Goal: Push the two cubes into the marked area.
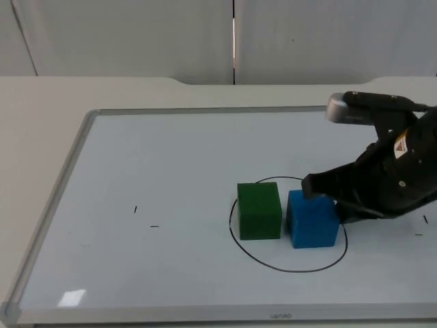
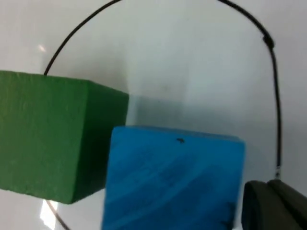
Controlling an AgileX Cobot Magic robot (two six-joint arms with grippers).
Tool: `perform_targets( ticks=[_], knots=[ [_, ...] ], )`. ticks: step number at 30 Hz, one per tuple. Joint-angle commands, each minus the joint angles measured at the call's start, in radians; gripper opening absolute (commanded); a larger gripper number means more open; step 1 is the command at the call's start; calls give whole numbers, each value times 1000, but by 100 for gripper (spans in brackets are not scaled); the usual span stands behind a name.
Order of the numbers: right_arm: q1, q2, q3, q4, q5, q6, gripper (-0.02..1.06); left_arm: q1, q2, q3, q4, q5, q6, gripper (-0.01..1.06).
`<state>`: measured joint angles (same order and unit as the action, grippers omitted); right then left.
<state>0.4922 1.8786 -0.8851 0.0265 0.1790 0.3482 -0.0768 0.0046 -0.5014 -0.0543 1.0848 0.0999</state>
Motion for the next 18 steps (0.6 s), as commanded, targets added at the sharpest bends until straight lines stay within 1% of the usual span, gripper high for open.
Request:
perform_targets(
  ticks=[1, 2, 3, 5, 6, 7, 8, 9, 12, 13, 15, 16, 18],
  knots=[
    [-22, -32, -4, -38, 5, -1, 0, -7, -5, 4, -4, -10, -1, 0],
    [-41, -53, -4, -63, 20, -1, 0, -7, -5, 4, -4, -10, -1, 0],
    [-41, -53, -4, -63, 20, -1, 0, -7, -5, 4, -4, -10, -1, 0],
    [-94, -116, -4, -125, 80, -1, 0, -7, -5, 4, -4, -10, -1, 0],
    [-107, -131, -4, -141, 98, -1, 0, -7, -5, 4, -4, -10, -1, 0],
    [-141, -185, -4, -184, 148, -2, 0, -7, -5, 4, -4, -10, -1, 0],
    [-166, -219, -4, -218, 175, -4, 0, -7, -5, 4, -4, -10, -1, 0],
    [-166, -219, -4, -218, 175, -4, 0, -7, -5, 4, -4, -10, -1, 0],
    [-218, -349, -4, -305, 274, -4, 0, -7, -5, 4, -4, -10, -1, 0],
    [-218, -349, -4, -305, 274, -4, 0, -7, -5, 4, -4, -10, -1, 0],
    [-235, -437, -4, -341, 330, -4, 0, -7, -5, 4, -4, -10, -1, 0],
    [-238, -513, -4, -357, 355, -4, 0, -7, -5, 4, -4, -10, -1, 0],
    [-238, -583, -4, -360, 376, -4, 0, -7, -5, 4, -4, -10, -1, 0]
  ],
)
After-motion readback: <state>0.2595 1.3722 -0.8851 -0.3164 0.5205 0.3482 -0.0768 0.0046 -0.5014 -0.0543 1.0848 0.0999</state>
